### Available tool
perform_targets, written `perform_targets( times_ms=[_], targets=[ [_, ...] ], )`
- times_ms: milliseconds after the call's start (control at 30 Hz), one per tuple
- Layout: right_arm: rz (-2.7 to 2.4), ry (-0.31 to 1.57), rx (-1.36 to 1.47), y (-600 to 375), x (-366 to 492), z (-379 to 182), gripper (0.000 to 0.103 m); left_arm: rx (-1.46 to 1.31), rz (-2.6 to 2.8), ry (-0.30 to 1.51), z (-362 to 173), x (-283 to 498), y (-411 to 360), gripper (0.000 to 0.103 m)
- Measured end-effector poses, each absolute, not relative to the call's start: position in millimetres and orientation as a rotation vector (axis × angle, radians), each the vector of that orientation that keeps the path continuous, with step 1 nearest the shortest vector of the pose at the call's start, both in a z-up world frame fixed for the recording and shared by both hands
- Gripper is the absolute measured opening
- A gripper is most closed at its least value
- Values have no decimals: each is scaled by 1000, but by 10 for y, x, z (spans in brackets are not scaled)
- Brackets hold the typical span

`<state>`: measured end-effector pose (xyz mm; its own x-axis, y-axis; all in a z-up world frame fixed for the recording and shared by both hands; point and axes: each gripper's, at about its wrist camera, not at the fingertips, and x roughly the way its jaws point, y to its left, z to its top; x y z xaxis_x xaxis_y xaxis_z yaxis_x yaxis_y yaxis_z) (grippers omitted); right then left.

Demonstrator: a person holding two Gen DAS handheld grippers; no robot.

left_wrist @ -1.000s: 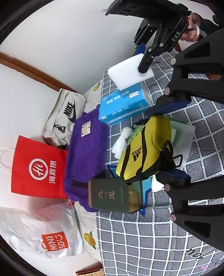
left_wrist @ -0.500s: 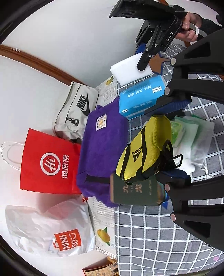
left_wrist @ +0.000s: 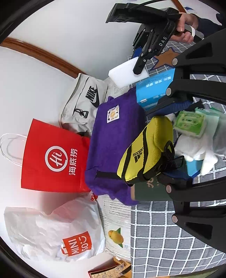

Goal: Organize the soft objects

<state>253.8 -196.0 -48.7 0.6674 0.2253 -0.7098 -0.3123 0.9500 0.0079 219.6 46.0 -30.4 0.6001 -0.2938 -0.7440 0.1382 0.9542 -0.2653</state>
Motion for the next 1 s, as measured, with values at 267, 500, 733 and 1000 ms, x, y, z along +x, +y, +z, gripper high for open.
perform_targets(
  times_ms=[267,500,733,1000],
  targets=[
    [291,820,-136,-1978,3056,-587,32,-186,-231,909,-373,2571,500,52],
    [272,869,-116,-2098,3532,-772,32,-179,-210,929,-456,2893,543,52],
    [259,920,-108,-2162,3785,-965,32,-158,-207,941,-555,3179,525,52],
    [254,983,-95,-2212,3946,-1192,33,-129,-218,960,-655,3447,458,52]
  ],
)
